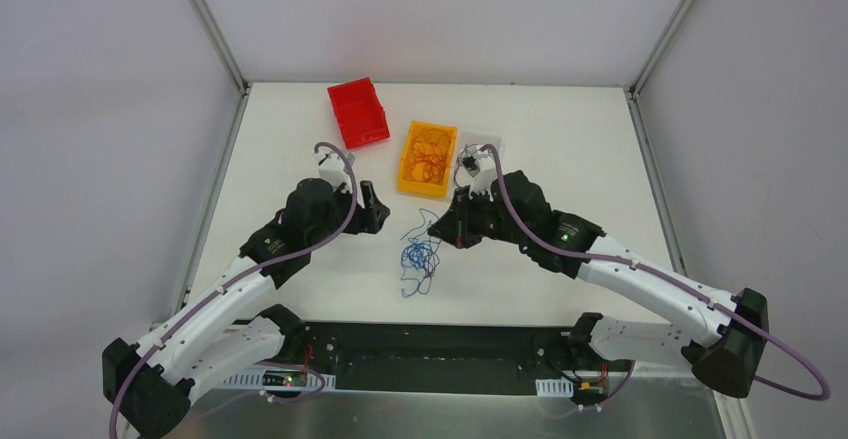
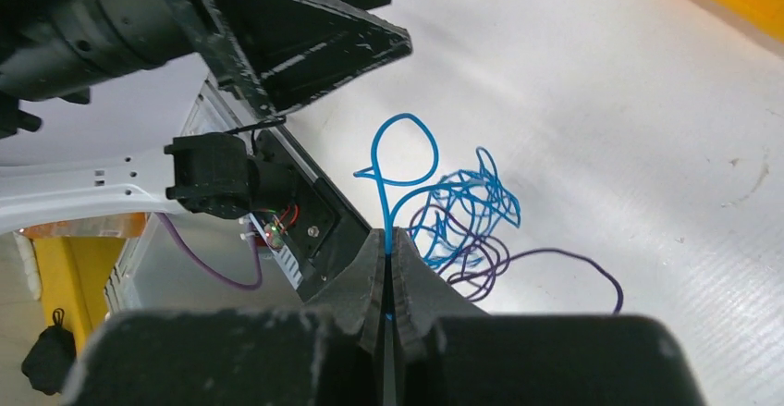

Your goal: Untangle the cables

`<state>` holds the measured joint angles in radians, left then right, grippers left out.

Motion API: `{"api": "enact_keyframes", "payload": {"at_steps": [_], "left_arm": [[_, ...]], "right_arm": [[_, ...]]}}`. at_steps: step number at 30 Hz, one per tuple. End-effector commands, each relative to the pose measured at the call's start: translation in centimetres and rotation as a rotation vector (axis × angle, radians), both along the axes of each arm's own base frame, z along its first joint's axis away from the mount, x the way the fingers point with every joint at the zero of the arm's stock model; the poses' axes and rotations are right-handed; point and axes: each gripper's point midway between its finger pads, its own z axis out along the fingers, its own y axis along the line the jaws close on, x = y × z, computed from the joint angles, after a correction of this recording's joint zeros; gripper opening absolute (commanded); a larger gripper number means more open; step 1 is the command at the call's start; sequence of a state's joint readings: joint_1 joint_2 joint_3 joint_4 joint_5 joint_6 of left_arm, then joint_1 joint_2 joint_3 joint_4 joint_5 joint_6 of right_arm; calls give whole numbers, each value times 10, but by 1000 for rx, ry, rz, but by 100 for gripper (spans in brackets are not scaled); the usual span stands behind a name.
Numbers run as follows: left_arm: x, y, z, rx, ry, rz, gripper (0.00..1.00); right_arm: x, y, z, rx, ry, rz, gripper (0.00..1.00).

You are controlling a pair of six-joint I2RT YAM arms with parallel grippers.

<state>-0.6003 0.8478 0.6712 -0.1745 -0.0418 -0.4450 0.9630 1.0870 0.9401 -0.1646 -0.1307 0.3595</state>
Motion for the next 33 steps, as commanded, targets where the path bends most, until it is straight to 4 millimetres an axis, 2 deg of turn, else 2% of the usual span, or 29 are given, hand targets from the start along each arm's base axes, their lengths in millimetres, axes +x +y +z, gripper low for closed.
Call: {"api": "enact_keyframes", "payload": {"at_steps": [1,4,10,15,20,25,26,31,32,33], "left_arm": [[0,-1,34,9,-123,-67,73],[-9,-15,46,-25,-176,-182,78],[-46,-67,80,-204,-294,-548,86],[-58,-87,85,-272,-306,-687,84],[-57,-94,81,-261,-287,-710,82],[-68,-107,78,-268,-271,-800,81],[-69,-109,77,-266,-272,-809,77],[-68,-110,79,-266,-279,-806,23],[-68,-109,82,-265,-288,-795,8],[-65,-107,81,-258,-293,-772,0]], "right_arm": [[0,-3,22,15,-65,17,0],[0,-3,22,15,-62,21,0],[0,-1,23,16,-64,27,0],[-4,2,33,39,-64,54,0],[-6,2,42,58,-74,60,0],[-3,4,49,72,-74,46,0],[-3,5,50,75,-74,49,0],[0,6,52,76,-75,37,0],[0,5,50,71,-73,31,3],[2,4,47,63,-72,24,13]]}}
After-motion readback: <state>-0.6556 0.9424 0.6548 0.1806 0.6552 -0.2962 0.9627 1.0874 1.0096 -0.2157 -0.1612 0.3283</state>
